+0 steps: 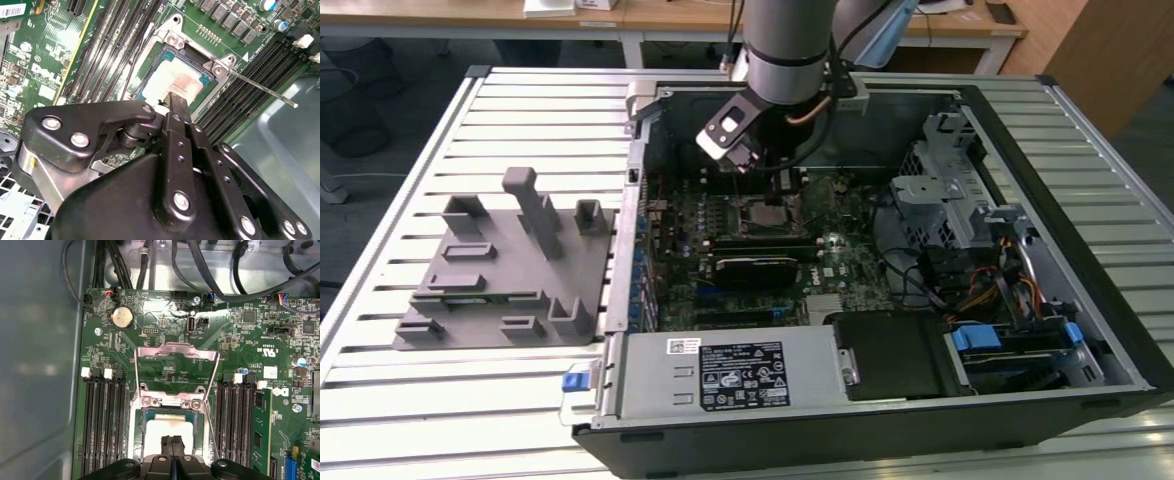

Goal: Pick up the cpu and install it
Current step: 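Close the cpu cover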

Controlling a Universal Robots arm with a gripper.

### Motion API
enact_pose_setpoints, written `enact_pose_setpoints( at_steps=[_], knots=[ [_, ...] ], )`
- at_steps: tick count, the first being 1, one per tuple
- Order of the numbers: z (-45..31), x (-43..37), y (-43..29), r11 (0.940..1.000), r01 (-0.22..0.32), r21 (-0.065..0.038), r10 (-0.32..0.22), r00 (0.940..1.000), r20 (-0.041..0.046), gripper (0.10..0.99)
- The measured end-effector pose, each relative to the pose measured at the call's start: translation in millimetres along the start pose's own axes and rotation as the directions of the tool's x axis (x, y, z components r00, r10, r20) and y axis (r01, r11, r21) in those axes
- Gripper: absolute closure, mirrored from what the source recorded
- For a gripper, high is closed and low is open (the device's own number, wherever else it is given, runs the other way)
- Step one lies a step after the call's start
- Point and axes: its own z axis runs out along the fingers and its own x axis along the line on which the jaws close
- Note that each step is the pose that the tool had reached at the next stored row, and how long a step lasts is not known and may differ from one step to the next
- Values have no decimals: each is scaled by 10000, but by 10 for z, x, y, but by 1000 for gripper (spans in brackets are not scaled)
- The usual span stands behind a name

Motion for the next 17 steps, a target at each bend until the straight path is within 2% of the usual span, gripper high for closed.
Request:
enact_pose_setpoints(
  at_steps=[17],
  knots=[
    [-61,1,2,10000,0,2,0,10000,3,980]
  ],
)
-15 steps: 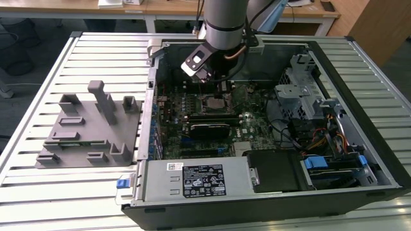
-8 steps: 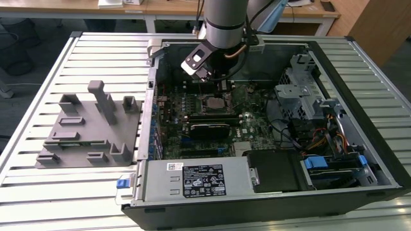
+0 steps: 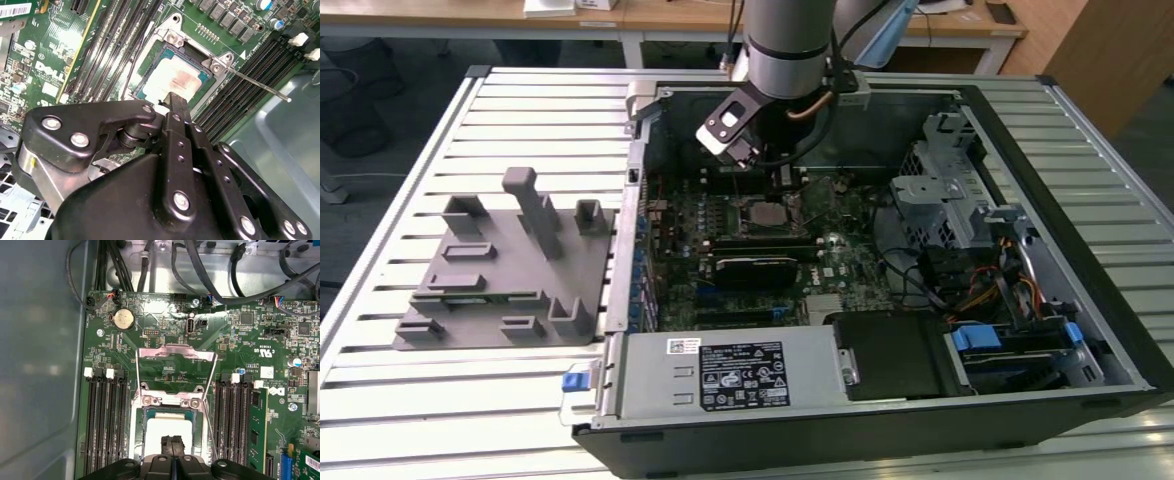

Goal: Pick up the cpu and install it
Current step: 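Close the cpu cover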

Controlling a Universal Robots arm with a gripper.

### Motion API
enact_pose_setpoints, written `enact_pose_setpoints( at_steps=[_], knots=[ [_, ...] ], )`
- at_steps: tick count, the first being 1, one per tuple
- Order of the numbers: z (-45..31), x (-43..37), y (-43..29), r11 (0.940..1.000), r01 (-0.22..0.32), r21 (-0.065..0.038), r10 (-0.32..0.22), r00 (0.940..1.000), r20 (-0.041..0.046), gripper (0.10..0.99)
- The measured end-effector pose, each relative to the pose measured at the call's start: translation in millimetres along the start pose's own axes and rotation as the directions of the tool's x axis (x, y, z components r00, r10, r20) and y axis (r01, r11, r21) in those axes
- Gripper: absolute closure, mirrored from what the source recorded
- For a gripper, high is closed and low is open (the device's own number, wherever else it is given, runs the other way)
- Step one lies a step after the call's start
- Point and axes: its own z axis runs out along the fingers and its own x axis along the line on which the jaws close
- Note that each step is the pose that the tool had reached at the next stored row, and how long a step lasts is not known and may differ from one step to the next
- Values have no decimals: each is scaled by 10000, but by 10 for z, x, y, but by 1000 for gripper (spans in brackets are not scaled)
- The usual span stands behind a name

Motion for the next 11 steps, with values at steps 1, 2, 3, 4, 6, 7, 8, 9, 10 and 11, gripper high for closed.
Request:
enact_pose_setpoints(
  at_steps=[1,2,3,4,6,7,8,9,10,11],
  knots=[
    [-3,0,0,10000,0,-1,0,10000,-2,980],
    [-5,0,0,10000,0,-2,0,10000,-3,980],
    [-8,1,1,10000,0,-2,0,10000,-4,980],
    [-10,1,1,10000,0,-2,0,10000,-4,980],
    [-16,1,1,10000,0,-2,0,10000,-3,980],
    [-19,1,1,10000,0,-1,0,10000,-2,980],
    [-23,1,1,10000,0,-1,0,10000,-1,980],
    [-27,1,1,10000,0,-1,0,10000,-1,980],
    [-32,1,1,10000,0,-1,0,10000,-2,980],
    [-36,1,1,10000,0,-2,0,10000,-3,980]
  ],
)
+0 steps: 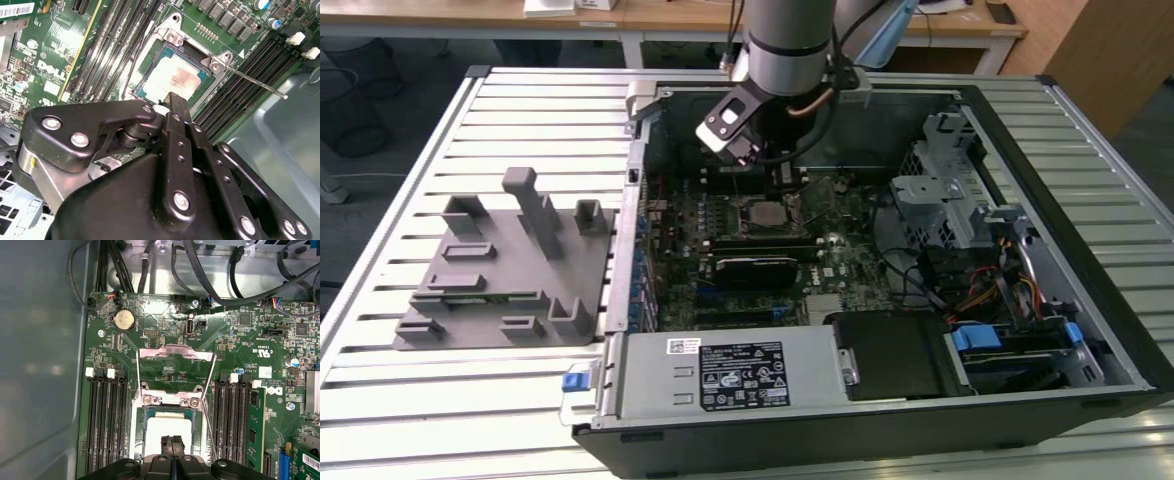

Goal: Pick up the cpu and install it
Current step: 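Close the cpu cover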

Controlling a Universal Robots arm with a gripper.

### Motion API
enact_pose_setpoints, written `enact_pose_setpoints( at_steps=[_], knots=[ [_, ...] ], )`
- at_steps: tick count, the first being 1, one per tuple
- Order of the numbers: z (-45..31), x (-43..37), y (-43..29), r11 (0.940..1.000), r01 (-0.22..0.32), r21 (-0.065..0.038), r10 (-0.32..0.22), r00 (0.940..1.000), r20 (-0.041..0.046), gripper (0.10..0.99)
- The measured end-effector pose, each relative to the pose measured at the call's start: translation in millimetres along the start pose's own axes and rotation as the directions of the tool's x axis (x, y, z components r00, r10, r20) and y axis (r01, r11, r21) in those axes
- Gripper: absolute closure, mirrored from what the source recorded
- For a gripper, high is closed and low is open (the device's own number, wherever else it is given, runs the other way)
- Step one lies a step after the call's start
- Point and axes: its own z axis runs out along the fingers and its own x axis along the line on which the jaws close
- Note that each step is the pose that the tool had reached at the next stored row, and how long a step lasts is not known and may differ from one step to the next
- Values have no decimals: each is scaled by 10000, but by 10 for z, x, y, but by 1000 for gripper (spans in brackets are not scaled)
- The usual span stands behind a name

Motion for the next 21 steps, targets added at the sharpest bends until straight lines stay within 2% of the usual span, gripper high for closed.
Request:
enact_pose_setpoints(
  at_steps=[21],
  knots=[
    [-144,3,5,10000,0,2,0,10000,1,980]
  ],
)
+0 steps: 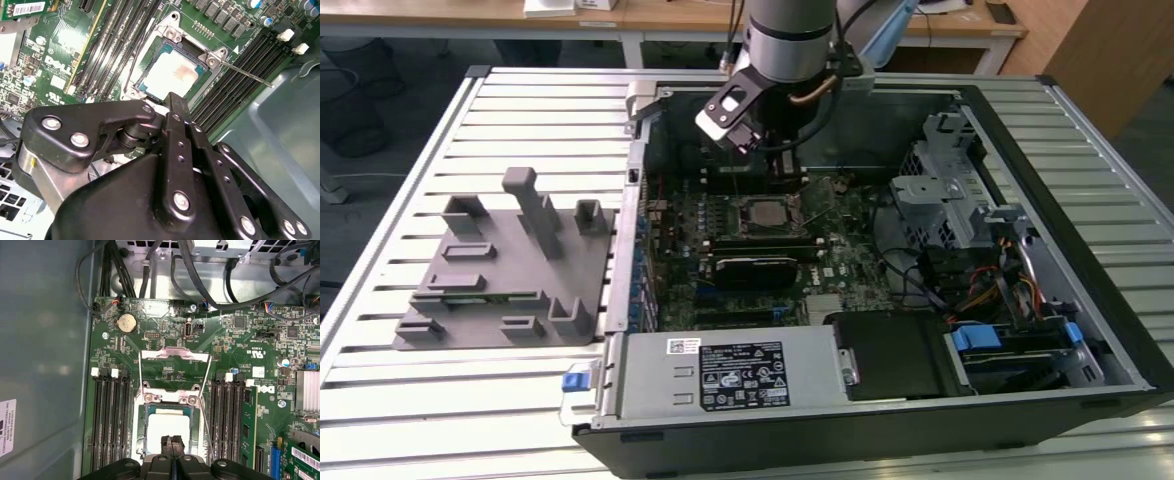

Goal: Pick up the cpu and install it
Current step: 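Close the cpu cover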

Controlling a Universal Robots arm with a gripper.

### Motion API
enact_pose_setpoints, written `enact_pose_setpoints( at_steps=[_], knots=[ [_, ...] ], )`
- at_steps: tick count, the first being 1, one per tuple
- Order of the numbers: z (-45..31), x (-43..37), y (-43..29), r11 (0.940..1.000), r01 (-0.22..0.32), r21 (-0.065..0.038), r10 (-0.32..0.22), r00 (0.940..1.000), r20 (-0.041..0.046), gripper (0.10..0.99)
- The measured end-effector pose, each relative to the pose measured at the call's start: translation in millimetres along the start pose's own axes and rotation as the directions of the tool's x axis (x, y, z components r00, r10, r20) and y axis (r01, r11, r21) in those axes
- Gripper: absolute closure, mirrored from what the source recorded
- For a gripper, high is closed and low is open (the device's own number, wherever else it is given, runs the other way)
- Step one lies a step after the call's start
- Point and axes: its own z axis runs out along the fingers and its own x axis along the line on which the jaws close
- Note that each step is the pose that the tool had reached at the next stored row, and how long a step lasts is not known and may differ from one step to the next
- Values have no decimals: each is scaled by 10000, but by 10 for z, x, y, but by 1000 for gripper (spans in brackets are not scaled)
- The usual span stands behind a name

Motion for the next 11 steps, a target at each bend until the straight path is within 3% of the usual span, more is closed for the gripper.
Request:
enact_pose_setpoints(
  at_steps=[5,11],
  knots=[
    [-22,1,1,10000,0,0,0,10000,0,980],
    [-103,2,4,10000,0,0,0,10000,0,980]
  ],
)
